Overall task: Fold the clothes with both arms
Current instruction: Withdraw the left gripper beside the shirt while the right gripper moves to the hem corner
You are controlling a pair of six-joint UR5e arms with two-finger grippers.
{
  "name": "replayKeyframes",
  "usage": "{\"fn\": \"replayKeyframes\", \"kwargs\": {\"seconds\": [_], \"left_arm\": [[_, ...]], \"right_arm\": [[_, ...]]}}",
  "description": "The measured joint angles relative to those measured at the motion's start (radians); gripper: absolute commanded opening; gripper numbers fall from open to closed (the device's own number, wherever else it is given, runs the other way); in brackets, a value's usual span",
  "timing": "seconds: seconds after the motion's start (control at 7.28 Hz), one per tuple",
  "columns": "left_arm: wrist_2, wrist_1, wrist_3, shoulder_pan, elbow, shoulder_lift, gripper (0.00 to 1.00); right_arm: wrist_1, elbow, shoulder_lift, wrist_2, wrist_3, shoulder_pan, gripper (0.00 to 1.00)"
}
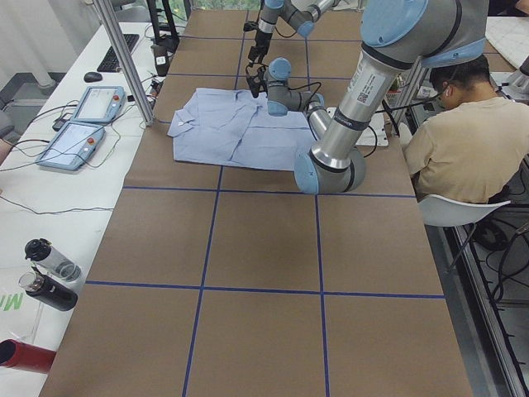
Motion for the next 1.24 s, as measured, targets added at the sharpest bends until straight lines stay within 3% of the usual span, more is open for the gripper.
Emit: {"fn": "replayKeyframes", "kwargs": {"seconds": [0.27,0.69,1.24], "left_arm": [[-0.017,0.007,0.109,-0.017,-0.093,0.118,0.91],[-0.110,0.007,0.238,-0.096,-0.191,0.261,0.91],[-0.131,0.007,0.260,-0.117,-0.196,0.291,0.91]], "right_arm": [[-0.003,0.091,-0.080,-0.125,0.208,-0.197,0.95],[-0.010,0.133,-0.170,-0.365,0.452,-0.486,0.92],[-0.022,0.130,-0.209,-0.431,0.590,-0.598,0.87]]}}
